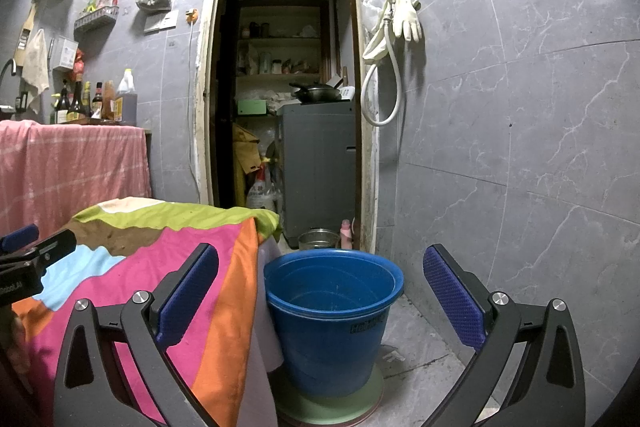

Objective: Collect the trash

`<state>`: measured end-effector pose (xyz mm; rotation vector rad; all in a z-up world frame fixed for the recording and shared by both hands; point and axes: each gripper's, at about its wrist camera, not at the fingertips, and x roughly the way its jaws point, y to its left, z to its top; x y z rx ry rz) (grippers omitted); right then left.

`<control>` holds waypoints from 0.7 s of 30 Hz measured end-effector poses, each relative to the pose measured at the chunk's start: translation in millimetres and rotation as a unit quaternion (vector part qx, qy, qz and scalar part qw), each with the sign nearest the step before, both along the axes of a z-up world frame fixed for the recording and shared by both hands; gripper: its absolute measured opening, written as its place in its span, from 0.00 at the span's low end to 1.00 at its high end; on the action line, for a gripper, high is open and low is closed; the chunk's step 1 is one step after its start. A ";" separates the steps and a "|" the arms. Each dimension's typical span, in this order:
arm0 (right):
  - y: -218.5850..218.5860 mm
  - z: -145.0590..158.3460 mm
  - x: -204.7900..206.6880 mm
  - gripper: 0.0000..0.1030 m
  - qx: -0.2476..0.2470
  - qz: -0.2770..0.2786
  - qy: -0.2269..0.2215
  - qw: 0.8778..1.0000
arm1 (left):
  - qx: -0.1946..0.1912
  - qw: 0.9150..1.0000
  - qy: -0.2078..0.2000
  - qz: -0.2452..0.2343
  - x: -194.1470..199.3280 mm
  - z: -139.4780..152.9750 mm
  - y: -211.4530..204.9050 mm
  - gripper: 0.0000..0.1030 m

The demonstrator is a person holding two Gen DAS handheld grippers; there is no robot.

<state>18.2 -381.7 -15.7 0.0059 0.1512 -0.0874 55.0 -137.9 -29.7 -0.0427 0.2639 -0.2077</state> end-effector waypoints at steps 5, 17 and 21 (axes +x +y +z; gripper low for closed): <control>0.1 0.2 0.1 1.00 0.000 0.000 0.000 1.000 | 0.002 1.000 0.008 -0.001 2.5 -1.1 2.6 0.98; 0.3 0.5 0.1 1.00 0.000 0.000 0.001 1.000 | 0.001 1.000 0.006 0.002 1.1 -1.9 4.7 0.98; 0.0 1.0 0.2 1.00 0.001 0.000 0.001 1.000 | 0.001 1.000 0.007 0.002 1.3 -2.1 4.1 0.98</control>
